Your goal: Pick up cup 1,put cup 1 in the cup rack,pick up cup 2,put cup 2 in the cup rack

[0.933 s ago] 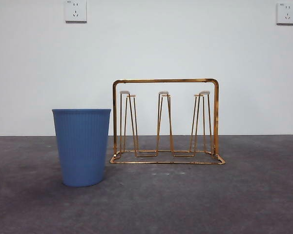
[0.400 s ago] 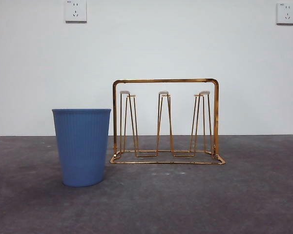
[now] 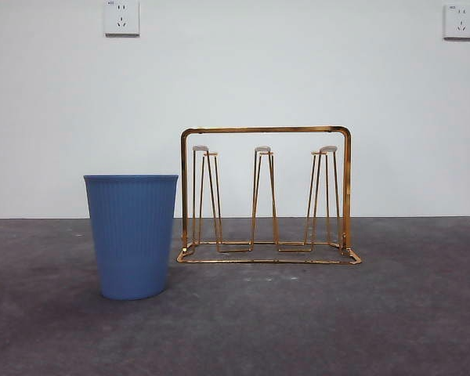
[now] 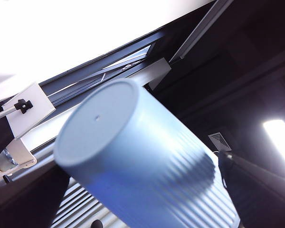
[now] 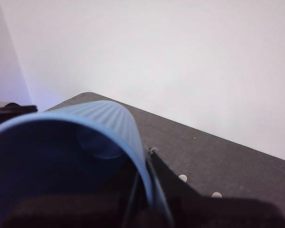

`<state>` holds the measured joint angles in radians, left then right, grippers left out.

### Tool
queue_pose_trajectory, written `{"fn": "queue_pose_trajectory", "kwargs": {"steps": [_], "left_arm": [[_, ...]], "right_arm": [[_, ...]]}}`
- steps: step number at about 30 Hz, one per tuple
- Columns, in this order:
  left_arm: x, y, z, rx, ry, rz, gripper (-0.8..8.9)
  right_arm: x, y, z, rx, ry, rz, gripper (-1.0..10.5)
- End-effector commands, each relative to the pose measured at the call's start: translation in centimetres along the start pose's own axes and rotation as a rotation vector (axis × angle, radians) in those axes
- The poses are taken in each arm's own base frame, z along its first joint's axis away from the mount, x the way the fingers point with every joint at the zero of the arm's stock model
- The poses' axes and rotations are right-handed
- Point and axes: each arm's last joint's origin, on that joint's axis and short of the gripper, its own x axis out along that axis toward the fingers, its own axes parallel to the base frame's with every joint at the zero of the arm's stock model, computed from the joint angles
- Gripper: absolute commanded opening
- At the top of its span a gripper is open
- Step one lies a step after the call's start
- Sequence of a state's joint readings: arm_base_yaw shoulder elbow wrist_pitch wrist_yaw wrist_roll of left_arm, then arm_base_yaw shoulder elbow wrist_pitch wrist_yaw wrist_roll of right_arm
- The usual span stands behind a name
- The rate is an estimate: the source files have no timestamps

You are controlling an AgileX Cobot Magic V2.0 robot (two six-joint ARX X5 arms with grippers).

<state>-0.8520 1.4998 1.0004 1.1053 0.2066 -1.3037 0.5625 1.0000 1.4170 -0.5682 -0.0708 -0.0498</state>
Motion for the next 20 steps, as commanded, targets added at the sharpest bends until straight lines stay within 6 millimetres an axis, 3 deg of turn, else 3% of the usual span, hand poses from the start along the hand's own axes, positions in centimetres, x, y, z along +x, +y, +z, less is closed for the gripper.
{"fn": "queue_pose_trajectory", "kwargs": {"steps": [1,20], "left_arm": [[0.1,0.0,0.1,0.001,-0.027,-0.009,3.54],[0.1,0.1,-0.2,0.001,0.032,-0.002,3.42]], "right_arm": [[0.1,0.0,-0.5,-0.006,0.040,0.004,-0.2],[0.0,0.1,-1.5,-0.027,0.144,0.012,-0.1]]}}
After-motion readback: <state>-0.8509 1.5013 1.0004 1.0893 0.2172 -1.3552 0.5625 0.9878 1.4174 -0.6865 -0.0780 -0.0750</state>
